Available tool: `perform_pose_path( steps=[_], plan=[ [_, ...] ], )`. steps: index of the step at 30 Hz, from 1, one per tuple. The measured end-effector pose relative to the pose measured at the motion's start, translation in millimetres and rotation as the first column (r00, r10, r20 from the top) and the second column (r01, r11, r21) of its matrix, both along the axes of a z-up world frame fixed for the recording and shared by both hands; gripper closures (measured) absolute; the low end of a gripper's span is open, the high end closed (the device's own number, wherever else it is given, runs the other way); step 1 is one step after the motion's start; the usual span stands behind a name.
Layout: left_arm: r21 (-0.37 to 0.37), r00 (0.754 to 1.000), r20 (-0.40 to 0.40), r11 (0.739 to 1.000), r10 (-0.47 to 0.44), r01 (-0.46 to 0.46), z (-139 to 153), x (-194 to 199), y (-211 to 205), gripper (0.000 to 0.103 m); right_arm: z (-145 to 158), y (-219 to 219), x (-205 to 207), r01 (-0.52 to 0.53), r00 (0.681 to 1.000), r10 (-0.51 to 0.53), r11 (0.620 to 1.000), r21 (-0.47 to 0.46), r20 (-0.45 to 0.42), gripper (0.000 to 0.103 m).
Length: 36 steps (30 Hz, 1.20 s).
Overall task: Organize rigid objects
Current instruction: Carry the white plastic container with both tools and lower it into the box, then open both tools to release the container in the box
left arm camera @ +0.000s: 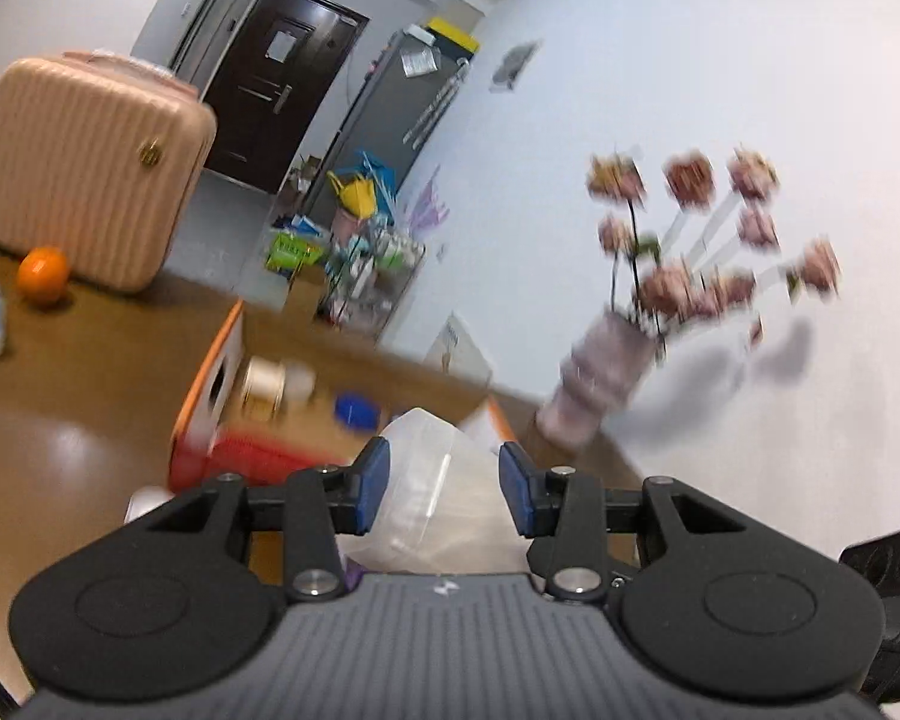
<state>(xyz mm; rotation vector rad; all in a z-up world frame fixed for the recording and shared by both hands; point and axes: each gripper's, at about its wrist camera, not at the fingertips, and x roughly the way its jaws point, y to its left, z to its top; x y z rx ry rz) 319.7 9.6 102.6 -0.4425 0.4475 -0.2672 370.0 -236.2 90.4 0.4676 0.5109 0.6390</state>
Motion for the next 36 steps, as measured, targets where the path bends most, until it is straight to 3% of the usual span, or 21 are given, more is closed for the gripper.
perform_pose_path(
  steps=[3,8,12,16,21,25,27,30,31,36],
  plan=[
    [-0.029,1.0,0.028,1.0,0.004,-0.003,26,55,8,0.063,22,4,64,0.002,1.0,-0.002,1.0,-0.014,-0.008,0.089],
    [-0.043,1.0,0.007,0.999,-0.011,0.011,42,150,10,0.063,25,9,178,-0.01,0.988,0.003,0.999,-0.045,-0.153,0.088],
    [-0.034,0.998,-0.065,0.999,0.002,-0.004,16,211,6,0.063,-9,10,238,-0.056,0.963,0.033,0.995,-0.078,-0.268,0.088],
    [-0.029,0.979,-0.2,0.999,0.035,-0.042,-36,260,2,0.063,-52,9,275,-0.097,0.917,0.055,0.991,-0.088,-0.395,0.088],
    [-0.019,0.952,-0.304,0.999,0.04,-0.049,-76,282,-1,0.058,-89,13,292,-0.142,0.869,0.082,0.986,-0.087,-0.488,0.088],
    [0.027,0.941,-0.335,0.998,0.056,-0.05,-88,284,5,0.058,-92,19,297,-0.17,0.871,0.104,0.981,-0.096,-0.479,0.086],
    [0.018,0.933,-0.355,0.999,0.051,-0.048,-89,281,11,0.056,-86,15,293,-0.155,0.882,0.091,0.982,-0.103,-0.463,0.086],
    [0.077,0.942,-0.328,0.996,0.069,-0.046,-77,268,18,0.043,-65,8,276,-0.139,0.908,0.064,0.978,-0.155,-0.414,0.085],
    [0.108,0.948,-0.308,0.993,0.081,-0.049,-71,260,20,0.038,-54,4,268,-0.127,0.92,0.046,0.975,-0.184,-0.39,0.083],
    [0.323,0.973,-0.201,0.946,0.112,-0.042,-46,212,29,0.034,-7,-22,211,-0.042,0.966,-0.055,0.931,-0.363,-0.254,0.075]
  ],
)
